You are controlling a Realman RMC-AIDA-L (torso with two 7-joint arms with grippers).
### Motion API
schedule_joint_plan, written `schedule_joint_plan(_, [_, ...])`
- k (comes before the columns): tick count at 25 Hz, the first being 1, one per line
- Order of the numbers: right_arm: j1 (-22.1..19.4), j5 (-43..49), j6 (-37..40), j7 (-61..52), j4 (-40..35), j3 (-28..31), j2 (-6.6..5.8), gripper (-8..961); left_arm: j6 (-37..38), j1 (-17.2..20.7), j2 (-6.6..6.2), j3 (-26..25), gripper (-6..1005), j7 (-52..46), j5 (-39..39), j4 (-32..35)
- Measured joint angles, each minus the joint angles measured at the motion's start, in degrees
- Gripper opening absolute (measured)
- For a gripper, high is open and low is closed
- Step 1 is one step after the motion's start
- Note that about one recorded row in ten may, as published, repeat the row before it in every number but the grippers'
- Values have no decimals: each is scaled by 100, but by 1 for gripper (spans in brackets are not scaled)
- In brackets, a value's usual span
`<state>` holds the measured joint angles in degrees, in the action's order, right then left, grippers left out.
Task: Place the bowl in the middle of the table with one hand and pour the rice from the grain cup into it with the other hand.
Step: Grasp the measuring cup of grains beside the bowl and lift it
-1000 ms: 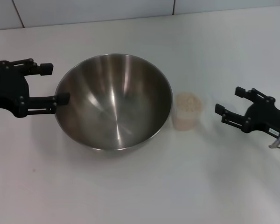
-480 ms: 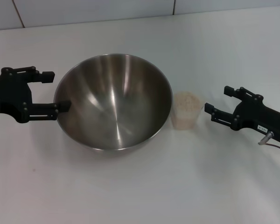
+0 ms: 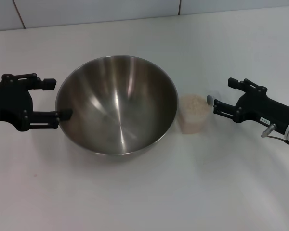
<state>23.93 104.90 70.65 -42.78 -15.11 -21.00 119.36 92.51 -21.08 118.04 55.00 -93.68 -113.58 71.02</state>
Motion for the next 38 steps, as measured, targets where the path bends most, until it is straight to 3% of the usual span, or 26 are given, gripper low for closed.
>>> schedule_joint_plan(11, [109,-119,-120,84,179,12,8,768,47,-15,-1,137,819,-1,-128,7])
schedule_joint_plan(17, [80,-592,-74,572,405,-27,0,598,48,-23,-3,153,819,-11,-132,21])
schedule_joint_plan(22, [87,-600,-67,582,421,-39,-2,341,48,-61,-7,152,819,-64,-153,9])
schedule_joint_plan(32, [60,-626,-19,634,413,5,-2,83,41,-118,9,150,819,-70,-331,0])
schedule_joint_plan(38, [-191,-1702,1178,1480,406,154,14,14,43,-126,8,153,819,-120,-342,-1])
